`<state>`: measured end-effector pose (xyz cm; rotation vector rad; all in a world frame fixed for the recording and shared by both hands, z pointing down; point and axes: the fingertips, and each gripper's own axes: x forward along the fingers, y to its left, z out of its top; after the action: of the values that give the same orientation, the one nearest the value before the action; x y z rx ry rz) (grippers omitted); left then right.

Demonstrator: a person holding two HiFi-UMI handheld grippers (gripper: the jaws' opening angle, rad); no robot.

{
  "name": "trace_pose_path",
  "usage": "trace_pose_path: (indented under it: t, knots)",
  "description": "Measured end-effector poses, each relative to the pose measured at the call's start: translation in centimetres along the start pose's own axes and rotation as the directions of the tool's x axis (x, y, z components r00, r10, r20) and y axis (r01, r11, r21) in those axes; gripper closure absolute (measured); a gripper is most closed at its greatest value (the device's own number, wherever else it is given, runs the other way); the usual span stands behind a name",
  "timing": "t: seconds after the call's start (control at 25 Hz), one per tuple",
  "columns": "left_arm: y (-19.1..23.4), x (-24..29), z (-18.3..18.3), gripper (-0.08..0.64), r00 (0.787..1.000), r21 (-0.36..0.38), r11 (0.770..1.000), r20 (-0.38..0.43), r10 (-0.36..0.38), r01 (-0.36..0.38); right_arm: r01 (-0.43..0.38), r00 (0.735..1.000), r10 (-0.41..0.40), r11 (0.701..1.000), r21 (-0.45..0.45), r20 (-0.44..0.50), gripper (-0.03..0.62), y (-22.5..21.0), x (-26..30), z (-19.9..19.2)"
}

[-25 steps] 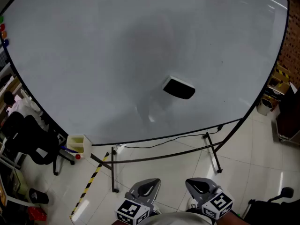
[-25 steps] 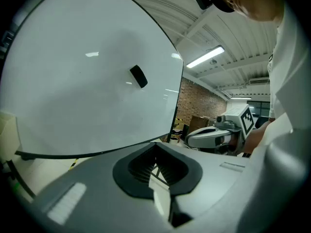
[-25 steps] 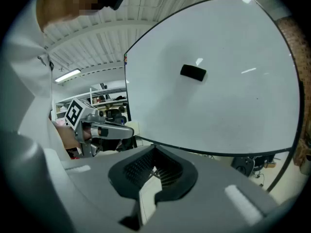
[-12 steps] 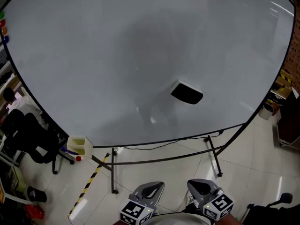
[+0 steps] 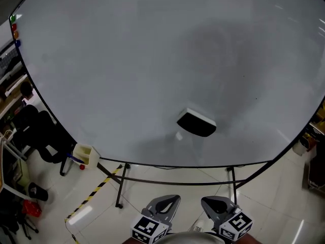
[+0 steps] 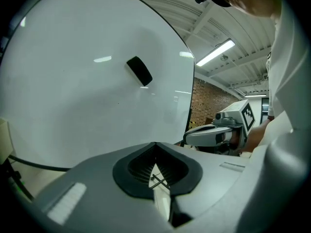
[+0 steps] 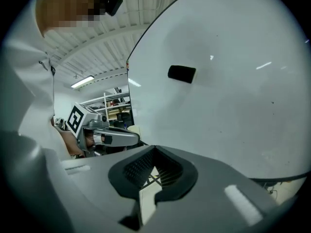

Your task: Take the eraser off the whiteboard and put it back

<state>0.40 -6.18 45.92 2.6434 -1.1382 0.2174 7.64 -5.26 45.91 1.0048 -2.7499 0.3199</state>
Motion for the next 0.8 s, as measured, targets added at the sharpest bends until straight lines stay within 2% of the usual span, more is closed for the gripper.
trace_pose_path:
  t: [0.32,0.44,0.6,0.8]
  knots:
    - [-1.0,4.1,0.6,0.543,0.994,-0.02,0.994,0.004,0.11,-0.11,-0.112,0.994,0.112,0.994,-0.015,-0.009,0.591,-3.9,-1.9,0.3]
    - [-1.8,5.0,0.4,0.543,0.994,-0.005,0.994,-0.008,0.11,-0.11,-0.133,0.991,0.133,0.991,-0.033,-0.005,0.591,-4.5,-2.1,0.4]
    - [-1.6,4.8,0.5,0.543,0.996,0.023,0.997,-0.038,0.077,-0.076,-0.104,0.994,0.104,0.994,-0.029,0.01,0.591,-4.7,-1.9,0.3]
    - [0.7,3.8,1.0,0.544,0.998,-0.015,0.999,-0.061,0.03,-0.031,-0.011,0.999,0.01,0.999,0.037,0.037,0.591,-4.1,-1.4,0.0]
